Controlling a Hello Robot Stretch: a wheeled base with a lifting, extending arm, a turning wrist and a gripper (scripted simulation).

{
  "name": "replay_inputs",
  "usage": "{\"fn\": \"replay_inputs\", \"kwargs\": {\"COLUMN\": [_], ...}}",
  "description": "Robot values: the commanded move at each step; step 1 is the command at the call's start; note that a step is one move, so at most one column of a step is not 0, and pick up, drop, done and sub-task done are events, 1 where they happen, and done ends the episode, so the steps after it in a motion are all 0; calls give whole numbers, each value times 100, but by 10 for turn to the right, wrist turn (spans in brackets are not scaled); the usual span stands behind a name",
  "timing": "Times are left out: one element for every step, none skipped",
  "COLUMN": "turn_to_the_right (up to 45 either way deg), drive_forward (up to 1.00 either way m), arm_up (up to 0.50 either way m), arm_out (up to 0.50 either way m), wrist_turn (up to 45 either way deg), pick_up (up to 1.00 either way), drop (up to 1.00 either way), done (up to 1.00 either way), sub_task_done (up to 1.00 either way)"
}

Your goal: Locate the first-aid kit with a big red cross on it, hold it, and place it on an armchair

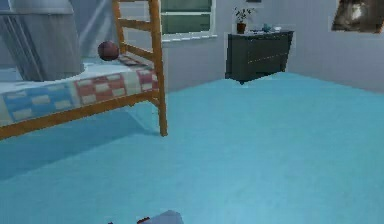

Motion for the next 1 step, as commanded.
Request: {"fn": "replay_inputs", "kwargs": {"turn_to_the_right": [90], "drive_forward": [0], "arm_up": [0], "arm_out": [0], "wrist_turn": [0], "pick_up": [0], "drop": [0], "done": [0], "sub_task_done": [0]}}
